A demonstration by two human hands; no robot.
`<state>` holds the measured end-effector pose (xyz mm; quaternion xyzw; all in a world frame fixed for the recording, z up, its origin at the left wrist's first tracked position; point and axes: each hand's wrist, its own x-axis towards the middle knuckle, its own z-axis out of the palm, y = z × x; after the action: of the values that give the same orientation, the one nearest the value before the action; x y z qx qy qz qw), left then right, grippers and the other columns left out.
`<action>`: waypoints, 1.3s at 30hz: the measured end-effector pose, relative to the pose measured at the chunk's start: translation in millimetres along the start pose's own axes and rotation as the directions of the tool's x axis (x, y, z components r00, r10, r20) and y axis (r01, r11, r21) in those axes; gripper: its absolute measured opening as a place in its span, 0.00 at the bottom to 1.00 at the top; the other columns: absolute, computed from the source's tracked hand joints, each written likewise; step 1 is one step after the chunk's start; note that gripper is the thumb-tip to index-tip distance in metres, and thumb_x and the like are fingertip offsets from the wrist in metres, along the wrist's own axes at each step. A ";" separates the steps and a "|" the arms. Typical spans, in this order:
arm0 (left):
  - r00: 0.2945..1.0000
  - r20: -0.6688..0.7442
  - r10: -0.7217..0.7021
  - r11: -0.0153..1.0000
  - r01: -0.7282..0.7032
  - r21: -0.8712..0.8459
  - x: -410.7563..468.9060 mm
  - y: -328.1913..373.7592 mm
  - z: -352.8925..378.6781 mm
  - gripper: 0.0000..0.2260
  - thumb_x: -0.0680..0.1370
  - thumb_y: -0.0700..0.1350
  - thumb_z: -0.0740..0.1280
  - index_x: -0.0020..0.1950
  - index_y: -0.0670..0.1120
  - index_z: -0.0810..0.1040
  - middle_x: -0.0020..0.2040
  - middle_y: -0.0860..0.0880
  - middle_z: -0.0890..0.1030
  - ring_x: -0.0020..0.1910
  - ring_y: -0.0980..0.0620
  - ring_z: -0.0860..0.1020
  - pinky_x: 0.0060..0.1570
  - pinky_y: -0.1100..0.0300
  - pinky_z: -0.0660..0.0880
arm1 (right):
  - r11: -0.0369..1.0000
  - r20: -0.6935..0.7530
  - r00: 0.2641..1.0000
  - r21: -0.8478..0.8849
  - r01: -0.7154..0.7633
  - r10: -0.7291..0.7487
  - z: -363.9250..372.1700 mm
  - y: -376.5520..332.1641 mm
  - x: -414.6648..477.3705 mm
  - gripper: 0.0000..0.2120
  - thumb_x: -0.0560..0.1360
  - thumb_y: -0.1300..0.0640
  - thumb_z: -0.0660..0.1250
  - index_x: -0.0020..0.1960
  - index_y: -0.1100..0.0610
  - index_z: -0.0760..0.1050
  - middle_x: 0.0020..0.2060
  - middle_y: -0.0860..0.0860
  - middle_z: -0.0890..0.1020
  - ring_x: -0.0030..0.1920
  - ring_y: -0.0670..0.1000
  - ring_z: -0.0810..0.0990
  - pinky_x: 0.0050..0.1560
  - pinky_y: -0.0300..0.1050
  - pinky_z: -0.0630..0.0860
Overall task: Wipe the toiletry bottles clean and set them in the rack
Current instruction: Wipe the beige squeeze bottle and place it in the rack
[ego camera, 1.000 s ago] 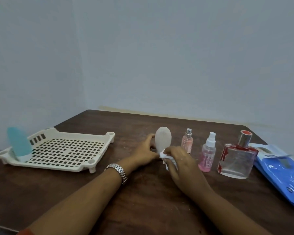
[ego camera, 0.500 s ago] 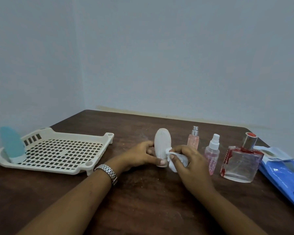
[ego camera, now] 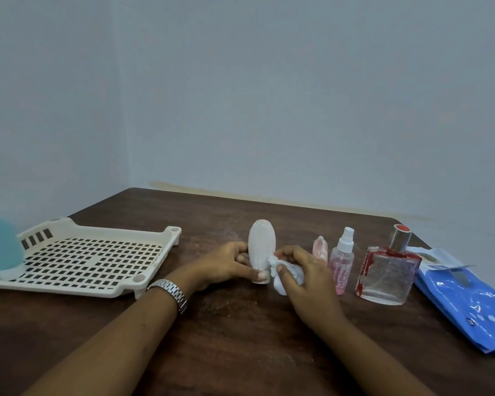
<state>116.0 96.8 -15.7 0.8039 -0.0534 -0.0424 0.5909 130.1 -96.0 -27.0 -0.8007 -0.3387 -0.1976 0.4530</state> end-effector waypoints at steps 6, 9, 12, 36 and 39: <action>1.000 0.006 0.001 1.000 -0.001 0.011 0.6 -0.6 0.3 0.22 0.70 0.39 0.76 0.62 0.42 0.75 0.50 0.42 0.84 0.52 0.46 0.83 0.57 0.52 0.77 | 0.999 0.007 1.000 -0.029 -0.013 0.013 1.2 3.5 0.7 0.09 0.75 0.60 0.66 0.54 0.53 0.78 0.48 0.43 0.79 0.49 0.37 0.75 0.46 0.23 0.68; 1.000 0.009 -0.002 1.000 0.001 0.008 0.3 0.4 0.9 0.21 0.70 0.39 0.75 0.61 0.42 0.75 0.48 0.44 0.85 0.48 0.48 0.83 0.52 0.57 0.78 | 1.000 0.003 1.000 -0.022 -0.004 0.004 0.8 3.1 0.9 0.09 0.74 0.61 0.66 0.53 0.52 0.78 0.47 0.42 0.79 0.49 0.36 0.75 0.46 0.23 0.68; 1.000 0.011 -0.006 1.000 0.006 0.022 -0.6 2.7 1.4 0.18 0.71 0.40 0.75 0.59 0.43 0.77 0.48 0.44 0.85 0.47 0.50 0.83 0.50 0.59 0.78 | 1.000 0.020 1.000 -0.022 -0.008 0.009 0.4 2.9 0.7 0.09 0.75 0.61 0.66 0.53 0.51 0.77 0.47 0.40 0.78 0.50 0.37 0.75 0.47 0.26 0.70; 1.000 0.013 0.002 0.999 -0.002 0.033 -1.2 1.3 2.1 0.15 0.71 0.41 0.75 0.56 0.41 0.80 0.50 0.44 0.85 0.49 0.50 0.83 0.50 0.60 0.78 | 0.999 0.004 1.000 -0.047 0.008 -0.008 -0.9 1.6 1.1 0.09 0.73 0.62 0.67 0.50 0.51 0.78 0.43 0.39 0.77 0.47 0.38 0.76 0.46 0.31 0.72; 0.999 -0.041 0.030 0.998 -0.027 0.060 -0.5 0.0 2.7 0.18 0.69 0.43 0.77 0.57 0.41 0.79 0.49 0.45 0.85 0.49 0.49 0.83 0.52 0.57 0.79 | 0.998 0.032 0.999 -0.057 -0.001 0.003 -0.1 0.5 1.2 0.08 0.73 0.62 0.65 0.47 0.50 0.77 0.42 0.40 0.77 0.46 0.38 0.75 0.43 0.29 0.71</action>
<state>115.1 94.4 -16.4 0.8209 -0.0537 -0.0154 0.5683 131.3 -95.8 -26.5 -0.8167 -0.3394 -0.1940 0.4245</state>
